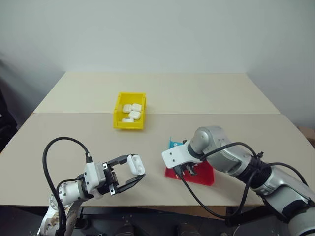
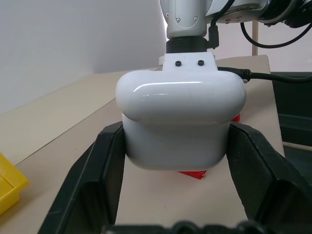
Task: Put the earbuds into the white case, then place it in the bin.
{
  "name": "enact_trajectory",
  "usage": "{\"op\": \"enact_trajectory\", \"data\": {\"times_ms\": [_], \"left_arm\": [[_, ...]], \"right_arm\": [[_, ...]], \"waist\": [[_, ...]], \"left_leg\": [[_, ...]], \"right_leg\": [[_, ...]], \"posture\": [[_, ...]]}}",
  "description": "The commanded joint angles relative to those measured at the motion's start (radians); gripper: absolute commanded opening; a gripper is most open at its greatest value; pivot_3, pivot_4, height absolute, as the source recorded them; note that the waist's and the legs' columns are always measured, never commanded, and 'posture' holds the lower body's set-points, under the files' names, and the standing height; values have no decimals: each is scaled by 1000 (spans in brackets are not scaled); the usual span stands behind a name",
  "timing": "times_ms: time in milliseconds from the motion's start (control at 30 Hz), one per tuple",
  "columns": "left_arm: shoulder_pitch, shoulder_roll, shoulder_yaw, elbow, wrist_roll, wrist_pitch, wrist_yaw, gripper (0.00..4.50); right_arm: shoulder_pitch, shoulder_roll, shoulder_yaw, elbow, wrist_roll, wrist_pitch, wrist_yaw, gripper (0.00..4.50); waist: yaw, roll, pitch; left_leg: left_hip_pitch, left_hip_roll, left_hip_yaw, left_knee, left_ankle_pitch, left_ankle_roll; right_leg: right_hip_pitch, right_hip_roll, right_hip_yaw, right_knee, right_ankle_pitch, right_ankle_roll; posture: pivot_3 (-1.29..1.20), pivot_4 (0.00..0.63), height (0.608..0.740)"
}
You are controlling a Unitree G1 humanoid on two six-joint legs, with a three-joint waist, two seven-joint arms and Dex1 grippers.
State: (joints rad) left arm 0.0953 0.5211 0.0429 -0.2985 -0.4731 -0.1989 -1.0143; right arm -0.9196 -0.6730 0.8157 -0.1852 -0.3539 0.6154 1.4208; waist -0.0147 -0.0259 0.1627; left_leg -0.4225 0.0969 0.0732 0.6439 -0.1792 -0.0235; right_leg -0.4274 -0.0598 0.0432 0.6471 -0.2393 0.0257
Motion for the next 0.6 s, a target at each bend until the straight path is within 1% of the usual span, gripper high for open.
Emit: {"op": "enact_trajectory", "data": {"times_ms": [33,367,433,467,600], "left_arm": [[-19,2,6,-38,-20,9,9,2793],[-70,-2,7,-7,-31,23,-3,2793],[-84,-9,5,-6,-39,27,-5,2793],[-94,-13,3,-8,-44,30,-4,2793],[-158,-25,-10,-41,-77,84,20,2793]], "right_arm": [[6,-13,-44,-53,-8,9,5,1128],[54,-65,-155,-180,45,117,8,1128],[73,-68,-217,-212,82,158,-6,1128],[81,-62,-270,-229,116,190,-15,1128],[104,-38,-543,-310,289,325,-52,1128]], "waist": [[0,0,0],[1,0,0],[1,0,0],[1,0,0],[3,0,0]], "left_leg": [[0,0,0,0,0,0],[-1,0,0,0,0,0],[-1,0,0,0,0,0],[-1,0,0,0,0,0],[-2,0,0,0,0,0]], "right_leg": [[0,0,0,0,0,0],[-1,0,0,0,0,0],[-1,0,0,0,0,0],[-1,0,0,0,0,0],[-1,0,0,0,0,0]], "posture": [[0,150,740],[0,150,740],[0,150,740],[0,150,740],[0,150,740]]}}
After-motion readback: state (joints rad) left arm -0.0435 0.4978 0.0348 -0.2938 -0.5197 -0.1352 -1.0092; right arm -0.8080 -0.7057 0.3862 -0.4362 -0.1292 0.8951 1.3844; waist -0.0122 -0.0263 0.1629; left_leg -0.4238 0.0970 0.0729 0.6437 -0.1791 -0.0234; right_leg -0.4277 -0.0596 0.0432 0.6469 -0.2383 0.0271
